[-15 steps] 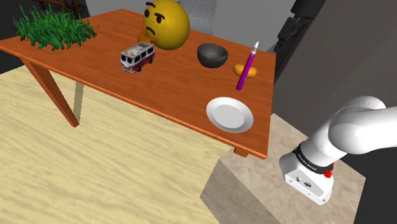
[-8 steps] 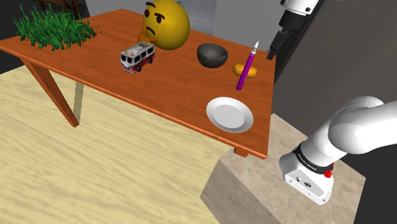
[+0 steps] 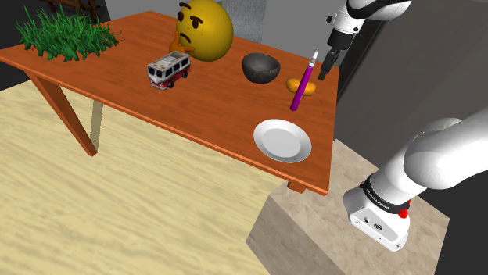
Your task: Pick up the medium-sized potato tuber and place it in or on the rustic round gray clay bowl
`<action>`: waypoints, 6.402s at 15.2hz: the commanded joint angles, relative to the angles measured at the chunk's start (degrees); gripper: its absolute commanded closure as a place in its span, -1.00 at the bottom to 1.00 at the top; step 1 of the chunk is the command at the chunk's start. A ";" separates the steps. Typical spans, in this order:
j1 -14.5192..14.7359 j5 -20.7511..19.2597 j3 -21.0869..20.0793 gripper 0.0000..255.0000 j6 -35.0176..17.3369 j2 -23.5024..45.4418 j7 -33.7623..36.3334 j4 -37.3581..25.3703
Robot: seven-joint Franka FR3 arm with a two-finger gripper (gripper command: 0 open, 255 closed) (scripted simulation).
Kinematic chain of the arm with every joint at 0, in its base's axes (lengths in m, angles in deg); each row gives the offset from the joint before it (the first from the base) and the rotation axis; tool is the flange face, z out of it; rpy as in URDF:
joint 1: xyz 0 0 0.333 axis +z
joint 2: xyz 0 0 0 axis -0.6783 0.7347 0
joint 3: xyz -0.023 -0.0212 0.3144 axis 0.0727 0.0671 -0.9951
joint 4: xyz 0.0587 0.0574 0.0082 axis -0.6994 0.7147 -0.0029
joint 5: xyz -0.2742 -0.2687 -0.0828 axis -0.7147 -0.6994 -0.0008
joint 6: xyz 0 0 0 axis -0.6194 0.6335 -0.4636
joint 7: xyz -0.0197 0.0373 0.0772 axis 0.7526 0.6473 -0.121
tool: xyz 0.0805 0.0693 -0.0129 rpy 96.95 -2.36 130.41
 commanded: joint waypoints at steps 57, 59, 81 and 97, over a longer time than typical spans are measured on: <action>0.31 2.51 4.77 1.00 1.25 17.96 -16.20 -17.61; 0.33 2.34 4.72 1.00 2.75 17.52 -16.07 -18.70; 3.30 10.14 0.29 1.00 17.56 40.76 -9.08 -55.66; 3.76 11.97 -0.94 1.00 11.62 48.23 -7.79 -57.04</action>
